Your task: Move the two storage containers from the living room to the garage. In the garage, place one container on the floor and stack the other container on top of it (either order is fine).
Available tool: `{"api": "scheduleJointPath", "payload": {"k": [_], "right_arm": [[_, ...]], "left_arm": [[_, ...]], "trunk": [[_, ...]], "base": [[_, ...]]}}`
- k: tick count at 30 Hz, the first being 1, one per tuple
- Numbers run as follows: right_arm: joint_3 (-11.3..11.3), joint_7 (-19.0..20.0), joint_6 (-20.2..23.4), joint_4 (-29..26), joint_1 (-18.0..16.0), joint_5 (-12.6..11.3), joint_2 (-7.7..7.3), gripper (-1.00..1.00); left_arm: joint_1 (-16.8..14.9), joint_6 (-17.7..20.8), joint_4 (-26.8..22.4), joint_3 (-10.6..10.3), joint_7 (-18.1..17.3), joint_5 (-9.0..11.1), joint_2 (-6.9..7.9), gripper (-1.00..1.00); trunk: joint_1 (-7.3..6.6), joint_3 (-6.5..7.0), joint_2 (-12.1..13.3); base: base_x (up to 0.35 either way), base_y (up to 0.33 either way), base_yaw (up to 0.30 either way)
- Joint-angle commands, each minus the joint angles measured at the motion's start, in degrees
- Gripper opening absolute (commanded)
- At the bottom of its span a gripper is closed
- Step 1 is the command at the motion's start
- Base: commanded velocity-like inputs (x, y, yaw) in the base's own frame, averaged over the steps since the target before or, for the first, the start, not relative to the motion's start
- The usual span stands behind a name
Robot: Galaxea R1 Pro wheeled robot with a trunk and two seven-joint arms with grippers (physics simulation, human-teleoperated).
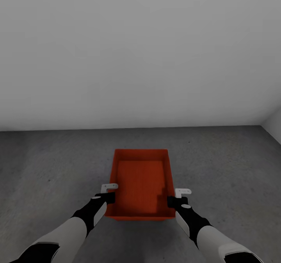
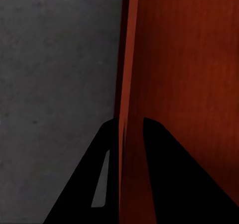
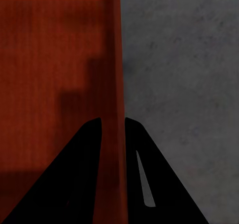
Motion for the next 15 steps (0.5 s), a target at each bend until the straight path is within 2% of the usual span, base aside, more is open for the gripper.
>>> {"api": "scheduleJointPath", "payload": {"k": [1,4,15], "right_arm": [[-1.4,-0.5,-0.1,0.1,0.0,-0.6,0.01,-1.0],[-1.4,-0.5,-0.1,0.0,0.0,-0.6,0.01,-1.0],[-1.4,-0.5,-0.1,0.0,0.0,-0.6,0.02,-1.0]], "left_arm": [[0.1,-0.2,-0.3,1.4,1.6,-1.1,-0.02,-1.0],[0.1,-0.2,-0.3,1.4,1.6,-1.1,-0.02,-1.0],[0.1,-0.3,-0.4,1.4,1.5,-1.1,-0.02,-1.0]], "trunk": [[0.24,-0.23,-0.4],[0.9,-0.77,-1.6],[0.9,-0.77,-1.6]], "base": [[0.0,0.0,0.0],[0.0,0.0,0.0],[0.0,0.0,0.0]]}}
